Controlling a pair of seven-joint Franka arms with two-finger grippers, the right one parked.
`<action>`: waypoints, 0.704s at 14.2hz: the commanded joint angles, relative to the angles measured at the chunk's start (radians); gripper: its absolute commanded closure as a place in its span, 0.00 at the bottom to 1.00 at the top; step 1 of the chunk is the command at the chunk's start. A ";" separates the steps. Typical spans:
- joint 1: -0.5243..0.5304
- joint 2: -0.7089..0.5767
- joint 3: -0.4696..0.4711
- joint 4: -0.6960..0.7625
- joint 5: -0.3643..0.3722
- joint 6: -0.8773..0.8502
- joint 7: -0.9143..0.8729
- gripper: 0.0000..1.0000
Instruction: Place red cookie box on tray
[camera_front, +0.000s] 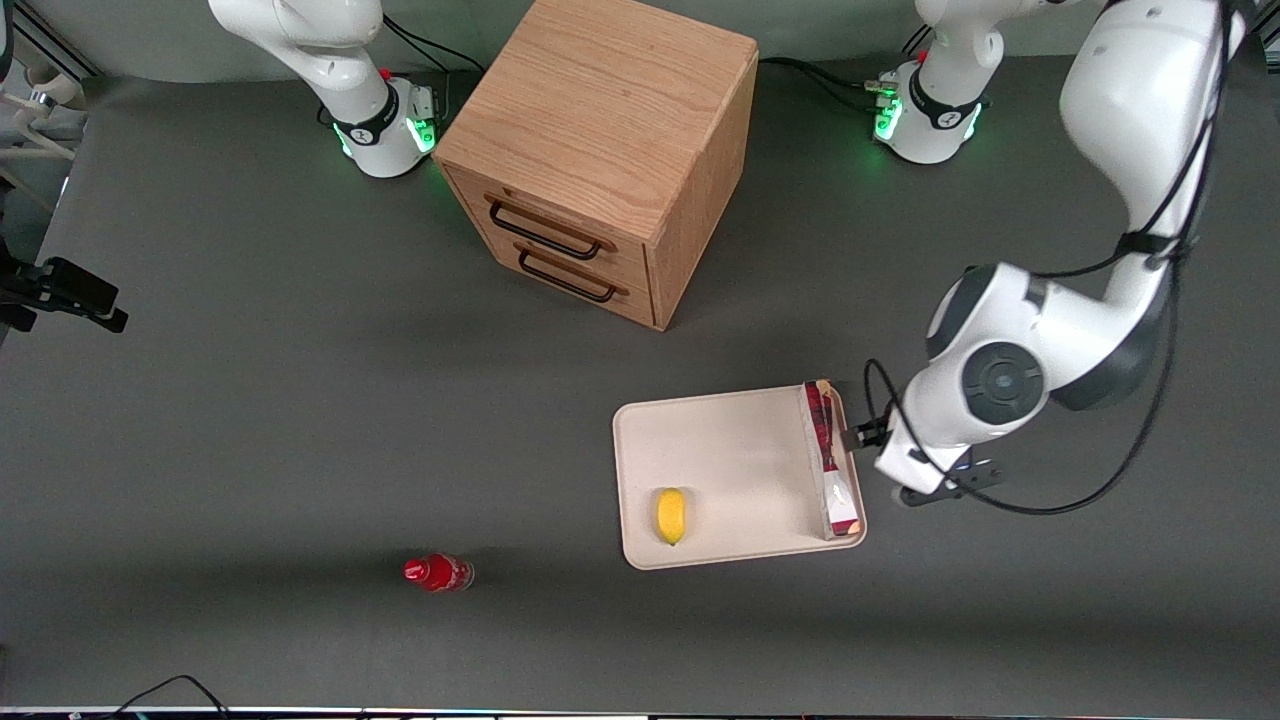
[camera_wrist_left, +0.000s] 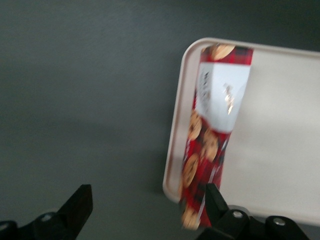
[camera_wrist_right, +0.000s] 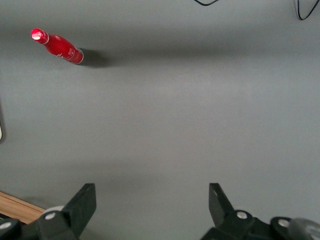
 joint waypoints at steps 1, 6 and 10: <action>0.021 -0.195 0.090 -0.001 -0.150 -0.225 0.210 0.00; 0.023 -0.447 0.294 -0.027 -0.209 -0.506 0.573 0.00; 0.023 -0.670 0.391 -0.223 -0.238 -0.490 0.710 0.00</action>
